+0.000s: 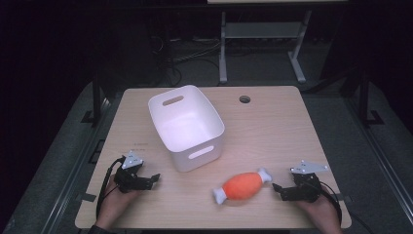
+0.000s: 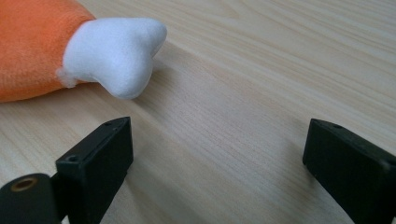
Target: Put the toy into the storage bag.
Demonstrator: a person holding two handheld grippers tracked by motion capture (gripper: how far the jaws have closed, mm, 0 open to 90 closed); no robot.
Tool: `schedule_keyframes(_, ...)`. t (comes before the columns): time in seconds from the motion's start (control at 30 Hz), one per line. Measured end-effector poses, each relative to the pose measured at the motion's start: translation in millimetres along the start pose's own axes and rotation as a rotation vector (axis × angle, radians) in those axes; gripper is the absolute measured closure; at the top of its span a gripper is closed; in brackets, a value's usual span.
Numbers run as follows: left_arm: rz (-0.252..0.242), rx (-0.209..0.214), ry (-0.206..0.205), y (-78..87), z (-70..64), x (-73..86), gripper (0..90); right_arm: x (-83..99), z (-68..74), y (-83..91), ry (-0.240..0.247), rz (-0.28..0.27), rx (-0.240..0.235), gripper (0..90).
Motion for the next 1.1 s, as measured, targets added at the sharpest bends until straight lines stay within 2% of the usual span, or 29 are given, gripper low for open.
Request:
schedule_keyframes(0.23,0.000,0.000,0.000,0.0,0.0,0.0,12.9,0.3,-0.3,0.6,0.005,-0.002,-0.008,9.3)
schedule_keyframes(0.4,0.000,0.000,0.000,0.0,0.0,0.0,12.9,-0.9,-1.3,5.2,-0.006,0.025,-0.014,18.2)
schedule_keyframes(0.57,0.000,-0.001,0.000,0.1,-0.1,0.1,13.0,-6.6,-0.1,14.7,-0.003,0.012,-0.039,35.5)
schedule_keyframes(0.6,0.001,-0.001,-0.001,0.2,-0.1,0.2,13.0,-6.6,-0.1,14.7,-0.003,0.012,-0.039,35.5)
schedule_keyframes(0.73,0.001,-0.001,-0.001,0.2,-0.1,0.2,12.9,-10.2,-0.3,19.3,-0.003,0.011,-0.059,46.7)
schedule_keyframes(0.77,0.000,-0.001,0.000,0.2,-0.1,0.2,12.9,-11.2,-0.1,20.3,-0.005,0.017,-0.066,52.2)
schedule_keyframes(0.87,0.001,-0.001,0.000,0.2,-0.1,0.2,12.9,-12.5,0.4,21.3,0.004,0.024,-0.075,57.0)
schedule_keyframes(0.93,0.000,-0.001,-0.001,0.2,-0.1,0.2,12.9,-15.5,0.2,24.9,0.010,0.027,-0.086,68.2)
schedule_keyframes(0.97,0.000,-0.001,-0.001,0.2,-0.1,0.2,12.9,-15.5,0.2,24.9,0.010,0.027,-0.086,68.2)
schedule_keyframes(1.1,0.001,-0.001,-0.001,0.2,-0.1,0.2,12.9,-21.9,2.8,30.6,0.021,0.027,-0.105,82.4)
Point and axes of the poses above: each handheld gripper's, and its own axes: y roughly backward along the jaws, x roughly out of its underside, z roughly to its left, the point moved 5 cm from there along -y, roughly forward along the jaws, and after that the axes turned 3 degrees about -z, right-handed, at the moved point
